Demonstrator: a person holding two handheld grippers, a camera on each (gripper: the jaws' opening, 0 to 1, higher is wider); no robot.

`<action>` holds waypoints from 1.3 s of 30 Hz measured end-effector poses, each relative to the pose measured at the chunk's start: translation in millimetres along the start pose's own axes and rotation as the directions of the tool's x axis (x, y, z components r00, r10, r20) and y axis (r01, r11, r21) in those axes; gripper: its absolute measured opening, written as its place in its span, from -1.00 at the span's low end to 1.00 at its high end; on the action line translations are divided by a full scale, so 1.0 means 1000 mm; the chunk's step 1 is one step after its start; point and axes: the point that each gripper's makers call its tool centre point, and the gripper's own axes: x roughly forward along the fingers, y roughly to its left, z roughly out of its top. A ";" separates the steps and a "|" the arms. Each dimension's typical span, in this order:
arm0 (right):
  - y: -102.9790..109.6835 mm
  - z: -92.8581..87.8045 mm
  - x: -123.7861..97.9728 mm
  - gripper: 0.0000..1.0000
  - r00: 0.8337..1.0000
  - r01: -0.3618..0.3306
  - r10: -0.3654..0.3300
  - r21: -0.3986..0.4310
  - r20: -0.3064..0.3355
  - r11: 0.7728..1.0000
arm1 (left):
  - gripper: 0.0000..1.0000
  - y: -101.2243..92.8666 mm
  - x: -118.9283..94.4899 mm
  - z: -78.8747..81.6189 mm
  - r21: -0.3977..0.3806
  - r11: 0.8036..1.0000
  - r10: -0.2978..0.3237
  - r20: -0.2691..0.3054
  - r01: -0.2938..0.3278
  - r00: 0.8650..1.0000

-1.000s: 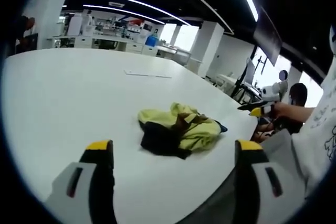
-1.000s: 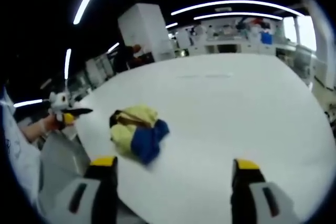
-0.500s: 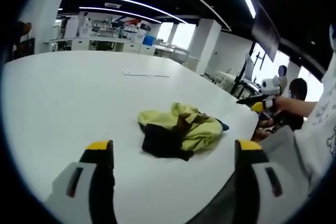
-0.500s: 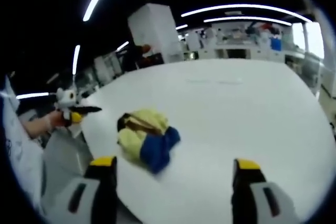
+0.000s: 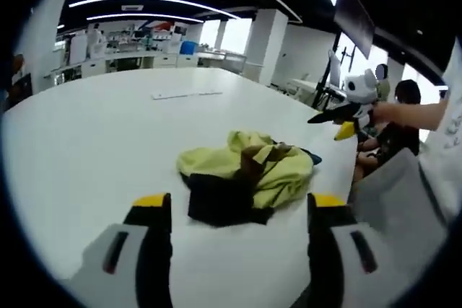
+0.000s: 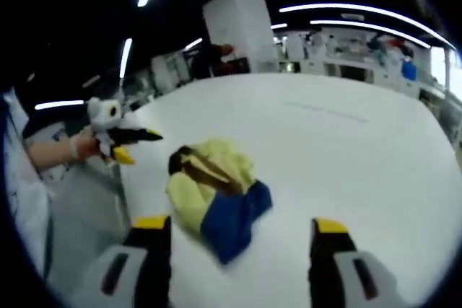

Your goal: Fold the garment on the visible template until the final outline fits inside the template.

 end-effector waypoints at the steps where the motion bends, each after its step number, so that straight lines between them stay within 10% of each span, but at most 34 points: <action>1: 0.001 0.000 0.005 0.45 1.000 -0.008 0.008 0.004 -0.003 1.000 | 0.29 -0.001 0.003 0.000 0.002 1.000 -0.004 -0.002 0.004 1.000; 8: 0.005 -0.002 0.024 0.18 0.999 -0.025 0.025 0.013 -0.042 1.000 | -0.01 -0.007 0.023 -0.004 -0.026 0.999 -0.030 0.007 0.030 1.000; 17: 0.007 -0.006 0.039 -0.68 0.996 -0.054 0.055 0.028 -0.075 0.998 | -0.29 -0.008 0.034 -0.009 -0.050 0.998 -0.023 0.010 0.024 1.000; 39: 0.002 -0.030 0.060 -0.92 0.987 -0.069 0.091 0.159 -0.133 0.985 | -0.90 0.000 0.048 -0.025 -0.065 0.998 0.024 -0.035 -0.026 0.999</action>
